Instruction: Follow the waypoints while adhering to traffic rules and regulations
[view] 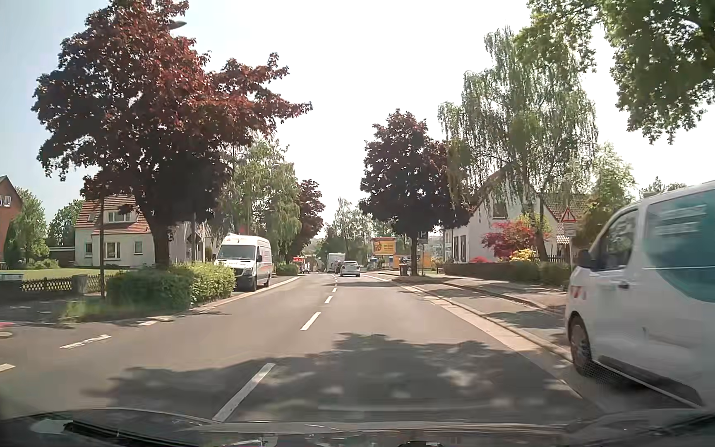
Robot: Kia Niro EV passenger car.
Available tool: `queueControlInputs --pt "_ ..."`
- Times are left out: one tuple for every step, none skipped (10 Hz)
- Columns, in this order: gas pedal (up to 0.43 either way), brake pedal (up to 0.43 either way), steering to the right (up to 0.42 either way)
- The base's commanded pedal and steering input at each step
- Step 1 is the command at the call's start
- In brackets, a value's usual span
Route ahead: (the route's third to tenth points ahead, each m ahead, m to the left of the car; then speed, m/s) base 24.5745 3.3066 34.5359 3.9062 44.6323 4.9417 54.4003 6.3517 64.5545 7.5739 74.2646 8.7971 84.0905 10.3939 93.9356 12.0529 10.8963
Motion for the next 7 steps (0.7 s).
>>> queueControlInputs --pt "0.047 0.000 -0.014" --pt "0.059 0.000 -0.013" --pt "0.059 0.000 -0.013" --pt "0.059 0.000 -0.012" --pt "0.059 0.000 -0.011" --pt "0.067 0.000 -0.011" --pt "0.067 0.000 -0.010"
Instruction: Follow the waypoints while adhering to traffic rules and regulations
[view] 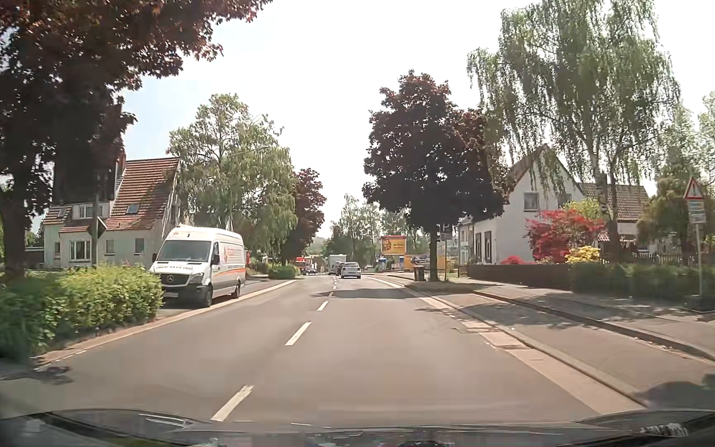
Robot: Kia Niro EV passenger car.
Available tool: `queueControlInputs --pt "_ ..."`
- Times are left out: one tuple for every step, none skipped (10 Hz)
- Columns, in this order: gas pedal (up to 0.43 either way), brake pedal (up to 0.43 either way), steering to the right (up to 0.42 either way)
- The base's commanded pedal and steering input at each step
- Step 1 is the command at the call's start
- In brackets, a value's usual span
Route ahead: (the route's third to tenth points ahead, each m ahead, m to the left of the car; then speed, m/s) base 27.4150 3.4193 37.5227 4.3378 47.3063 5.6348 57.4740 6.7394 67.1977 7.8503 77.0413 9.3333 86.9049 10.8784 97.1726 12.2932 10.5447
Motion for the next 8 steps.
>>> queueControlInputs --pt "0.067 0.000 -0.010" --pt "0.079 0.000 -0.010" --pt "0.087 0.000 -0.010" --pt "0.098 0.000 -0.010" --pt "0.098 0.000 -0.010" --pt "0.098 0.000 -0.010" --pt "0.110 0.000 -0.011" --pt "0.110 0.000 -0.011"
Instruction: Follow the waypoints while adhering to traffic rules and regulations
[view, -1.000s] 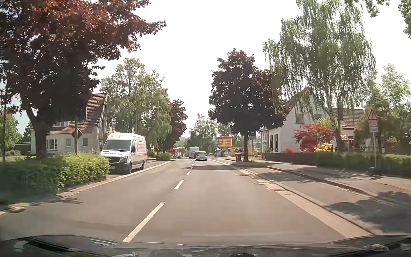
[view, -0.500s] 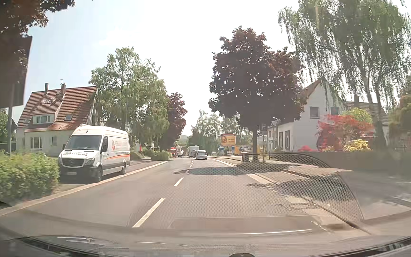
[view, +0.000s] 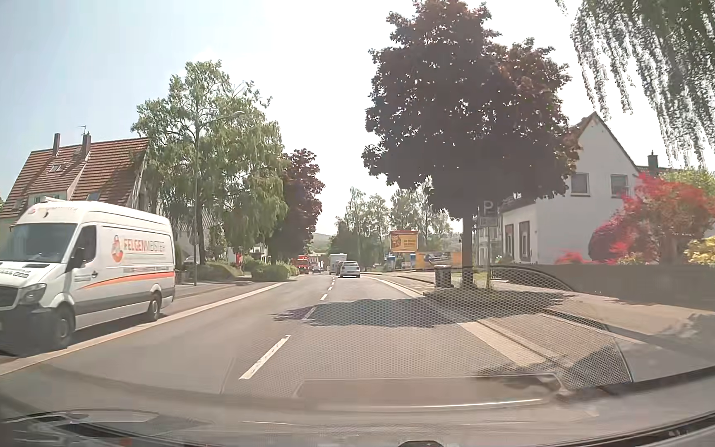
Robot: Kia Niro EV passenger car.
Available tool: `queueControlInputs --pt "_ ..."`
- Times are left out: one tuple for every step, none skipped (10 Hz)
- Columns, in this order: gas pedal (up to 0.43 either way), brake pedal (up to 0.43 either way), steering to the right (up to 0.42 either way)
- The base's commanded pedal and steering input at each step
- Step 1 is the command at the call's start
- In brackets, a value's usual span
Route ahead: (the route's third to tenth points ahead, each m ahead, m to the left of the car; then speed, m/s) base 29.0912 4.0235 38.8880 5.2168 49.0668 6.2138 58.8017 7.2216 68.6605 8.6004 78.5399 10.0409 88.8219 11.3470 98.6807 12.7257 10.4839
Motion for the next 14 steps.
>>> queueControlInputs --pt "0.110 0.000 -0.012" --pt "0.110 0.000 -0.014" --pt "0.110 0.000 -0.015" --pt "0.110 0.000 -0.016" --pt "0.110 0.000 -0.016" --pt "0.110 0.000 -0.016" --pt "0.110 0.000 -0.015" --pt "0.118 0.000 -0.014" --pt "0.118 0.000 -0.013" --pt "0.118 0.000 -0.012" --pt "0.118 0.000 -0.012" --pt "0.118 0.000 -0.011" --pt "0.118 0.000 -0.009" --pt "0.118 0.000 -0.006"
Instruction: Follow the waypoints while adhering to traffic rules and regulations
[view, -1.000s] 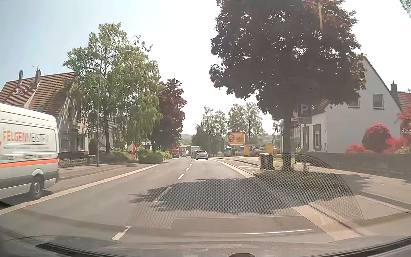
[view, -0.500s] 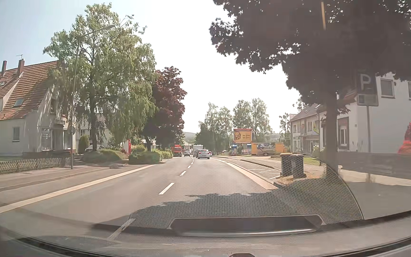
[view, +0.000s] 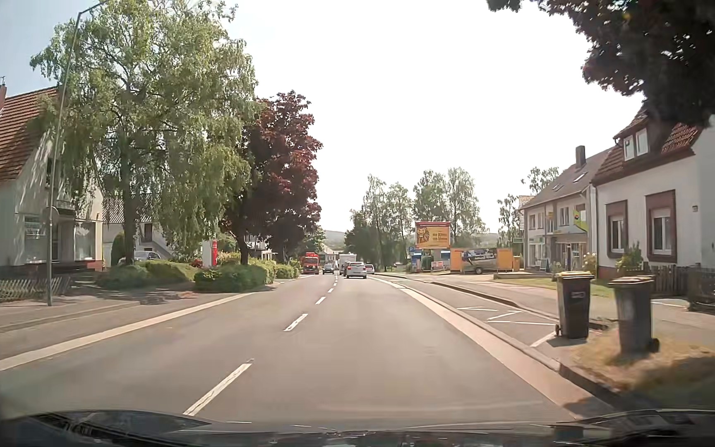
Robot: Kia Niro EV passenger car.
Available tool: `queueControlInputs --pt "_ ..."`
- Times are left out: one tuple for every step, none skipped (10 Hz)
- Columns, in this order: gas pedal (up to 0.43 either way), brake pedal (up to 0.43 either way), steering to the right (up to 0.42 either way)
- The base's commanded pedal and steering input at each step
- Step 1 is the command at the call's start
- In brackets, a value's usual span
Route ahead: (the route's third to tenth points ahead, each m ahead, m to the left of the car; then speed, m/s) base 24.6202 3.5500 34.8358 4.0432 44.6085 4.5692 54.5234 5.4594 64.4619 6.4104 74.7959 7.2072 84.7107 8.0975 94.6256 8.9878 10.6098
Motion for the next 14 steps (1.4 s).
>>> queueControlInputs --pt "0.118 0.000 -0.006" --pt "0.118 0.000 -0.005" --pt "0.118 0.000 -0.005" --pt "0.118 0.000 -0.005" --pt "0.118 0.000 -0.006" --pt "0.110 0.000 -0.007" --pt "0.110 0.000 -0.011" --pt "0.098 0.000 -0.014" --pt "0.087 0.000 -0.015" --pt "0.079 0.000 -0.016" --pt "0.059 0.000 -0.014" --pt "0.059 0.000 -0.011" --pt "0.047 0.000 -0.010" --pt "0.047 0.000 -0.012"
